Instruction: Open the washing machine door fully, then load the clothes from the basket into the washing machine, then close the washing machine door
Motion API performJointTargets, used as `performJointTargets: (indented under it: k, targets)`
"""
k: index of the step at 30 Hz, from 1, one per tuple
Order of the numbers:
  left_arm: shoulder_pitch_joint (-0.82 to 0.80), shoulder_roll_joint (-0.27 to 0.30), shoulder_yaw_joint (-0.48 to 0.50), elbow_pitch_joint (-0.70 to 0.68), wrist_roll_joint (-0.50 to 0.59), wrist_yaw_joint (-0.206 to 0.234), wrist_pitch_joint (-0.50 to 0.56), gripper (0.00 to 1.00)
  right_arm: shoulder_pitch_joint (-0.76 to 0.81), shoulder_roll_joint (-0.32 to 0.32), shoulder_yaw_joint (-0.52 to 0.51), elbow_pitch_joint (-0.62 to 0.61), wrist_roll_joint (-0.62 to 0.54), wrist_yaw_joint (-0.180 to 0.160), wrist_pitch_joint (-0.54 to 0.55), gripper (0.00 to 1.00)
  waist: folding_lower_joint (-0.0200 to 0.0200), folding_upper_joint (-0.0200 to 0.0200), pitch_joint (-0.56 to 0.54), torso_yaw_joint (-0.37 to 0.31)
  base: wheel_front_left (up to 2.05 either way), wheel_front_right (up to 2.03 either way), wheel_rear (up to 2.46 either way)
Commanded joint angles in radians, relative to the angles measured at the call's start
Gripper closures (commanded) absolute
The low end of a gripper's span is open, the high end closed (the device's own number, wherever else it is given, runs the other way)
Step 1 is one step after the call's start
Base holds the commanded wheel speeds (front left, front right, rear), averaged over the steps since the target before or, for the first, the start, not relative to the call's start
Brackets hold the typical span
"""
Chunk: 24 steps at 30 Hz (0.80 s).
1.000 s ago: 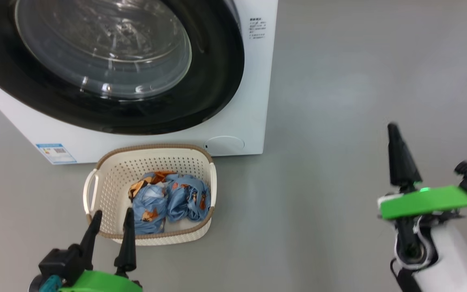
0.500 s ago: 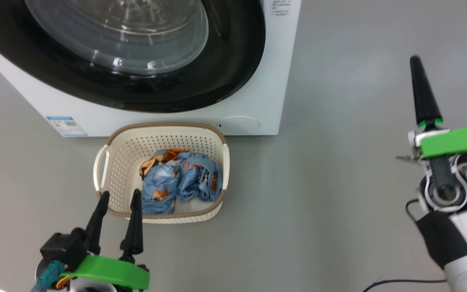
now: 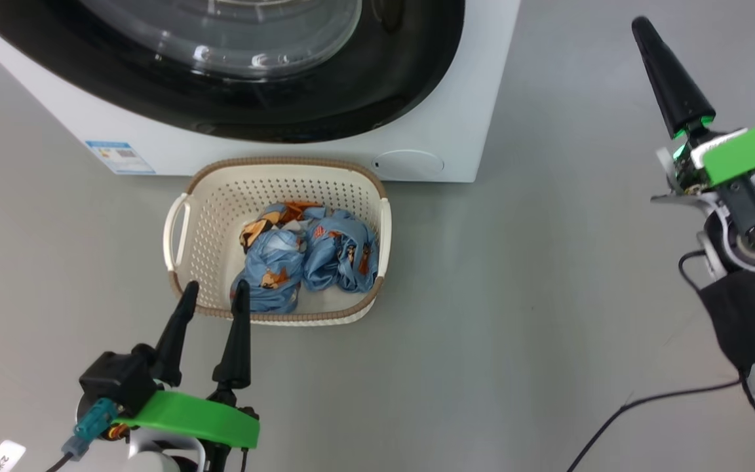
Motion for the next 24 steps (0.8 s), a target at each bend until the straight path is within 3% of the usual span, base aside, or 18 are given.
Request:
performJointTargets:
  k: [1,12,24]
  targets:
    - [-0.033,0.011,0.026,-0.028,-0.009,-0.002,-0.007,0.00,-0.026,-0.009,0.013,-0.020,0.021,0.001,0.028,1.00,0.0000,-0.0001,0.017,0.012,0.00,0.00,0.00]
    - [-0.056,0.010,0.012,-0.039,-0.011,-0.002,-0.007,0.00,-0.119,-0.024,-0.014,0.021,0.090,0.001,0.227,1.00,0.0000,-0.0001,0.065,0.035,0.00,0.00,0.00]
    - [-0.093,0.010,-0.023,-0.061,-0.021,-0.002,-0.007,0.00,-0.225,-0.042,-0.049,0.081,0.092,0.001,0.359,1.00,0.0000,-0.0001,0.142,0.070,0.00,0.00,0.00]
